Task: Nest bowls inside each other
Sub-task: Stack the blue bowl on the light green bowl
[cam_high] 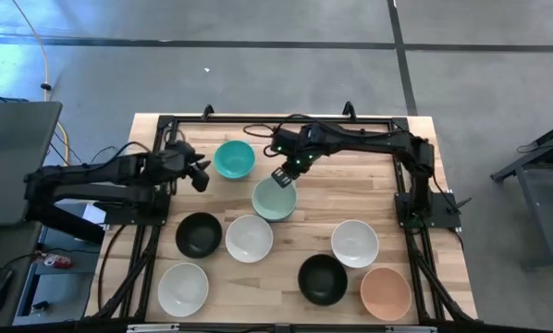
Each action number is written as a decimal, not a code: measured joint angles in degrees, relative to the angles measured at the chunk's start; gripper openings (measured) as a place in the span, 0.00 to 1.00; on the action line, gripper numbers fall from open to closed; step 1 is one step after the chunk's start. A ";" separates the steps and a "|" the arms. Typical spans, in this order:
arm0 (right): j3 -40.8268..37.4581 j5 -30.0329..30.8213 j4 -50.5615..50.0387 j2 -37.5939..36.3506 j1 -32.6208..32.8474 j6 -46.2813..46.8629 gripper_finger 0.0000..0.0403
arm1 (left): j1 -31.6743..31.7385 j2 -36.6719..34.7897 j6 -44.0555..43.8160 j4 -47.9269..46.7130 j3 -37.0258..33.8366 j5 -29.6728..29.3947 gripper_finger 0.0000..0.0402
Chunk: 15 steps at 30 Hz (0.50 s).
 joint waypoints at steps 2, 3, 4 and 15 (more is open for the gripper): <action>0.00 0.00 1.59 -1.34 0.02 -1.92 0.16 | 3.05 2.80 -1.11 -0.89 0.00 2.09 0.33; 0.00 -0.01 2.26 -1.99 0.02 -2.79 0.16 | 4.65 4.26 -1.62 -1.01 0.00 3.37 0.33; 0.00 -0.01 2.96 -2.66 0.02 -3.43 0.16 | 6.32 5.75 -2.00 -0.84 0.00 4.87 0.33; 0.00 -0.09 5.86 -11.42 0.02 -8.72 0.16 | 22.82 16.41 -1.62 5.18 0.00 28.34 0.33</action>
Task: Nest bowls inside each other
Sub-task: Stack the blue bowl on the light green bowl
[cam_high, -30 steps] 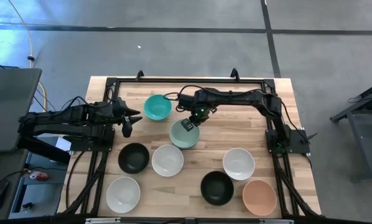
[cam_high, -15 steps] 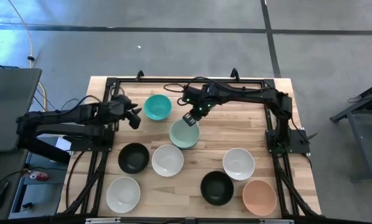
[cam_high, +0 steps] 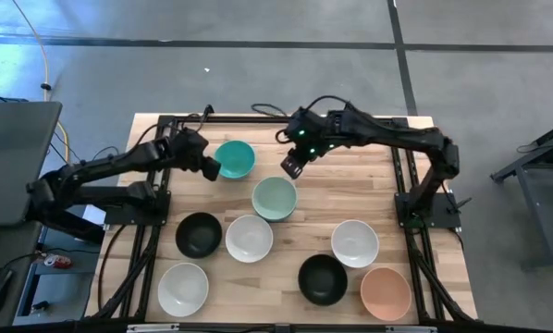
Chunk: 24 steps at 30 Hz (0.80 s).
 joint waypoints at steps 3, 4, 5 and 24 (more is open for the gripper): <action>0.00 0.02 0.11 -2.86 0.00 -0.14 0.16 | 3.20 -0.08 0.45 -0.71 0.35 2.30 0.33; 0.00 0.06 0.13 -3.82 0.00 -0.27 0.16 | 4.08 -0.10 0.69 -1.65 0.82 2.40 0.33; 0.00 0.20 0.31 -4.75 0.00 -0.46 0.16 | 4.95 -0.11 1.15 -2.54 1.44 2.43 0.33; 0.00 3.45 0.41 -16.59 0.00 -1.61 0.16 | 13.38 18.98 8.47 -14.01 20.73 6.70 0.33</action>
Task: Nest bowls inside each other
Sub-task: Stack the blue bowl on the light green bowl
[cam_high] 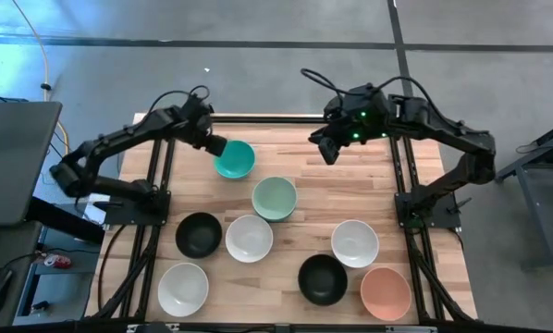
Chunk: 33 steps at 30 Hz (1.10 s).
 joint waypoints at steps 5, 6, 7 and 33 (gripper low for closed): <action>0.00 -0.23 -1.62 -0.10 0.38 0.39 0.16 | 0.04 6.05 4.16 -4.94 5.91 -1.63 0.33; 0.00 -0.25 -1.91 -0.10 0.55 0.42 0.16 | 0.04 7.12 5.00 -5.88 6.68 -2.26 0.33; 0.00 -0.26 -1.96 -0.10 0.81 0.39 0.16 | 0.04 8.15 5.82 -6.61 7.25 -2.70 0.33; 0.00 1.15 -2.15 -0.10 1.64 0.06 0.16 | -1.88 13.35 9.20 -6.69 7.73 -2.93 0.33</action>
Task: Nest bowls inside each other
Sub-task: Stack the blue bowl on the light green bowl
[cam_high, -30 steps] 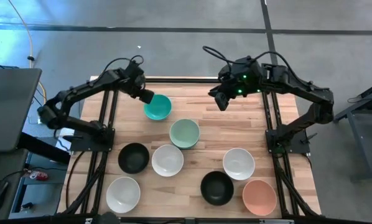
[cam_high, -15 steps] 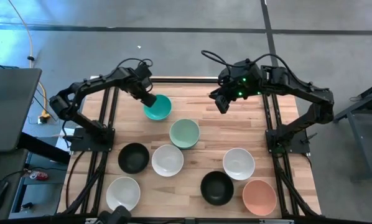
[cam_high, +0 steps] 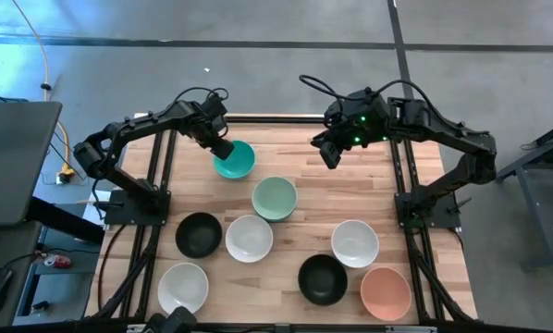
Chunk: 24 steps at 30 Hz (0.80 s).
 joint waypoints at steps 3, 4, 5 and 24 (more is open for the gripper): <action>0.00 -0.01 0.06 0.00 0.00 0.05 0.16 | 0.00 0.00 -0.01 -0.01 -0.02 -0.28 0.33; 0.00 -0.01 0.18 0.01 0.00 0.12 0.16 | 0.00 0.00 -0.02 0.00 -0.05 -0.28 0.33; 0.00 -0.01 0.35 0.02 0.00 0.12 0.16 | 0.00 0.00 -0.02 0.00 -0.13 -0.30 0.33; 0.00 -0.07 0.69 0.02 0.60 0.72 0.16 | -1.07 3.89 -1.00 2.12 -0.35 -0.16 0.32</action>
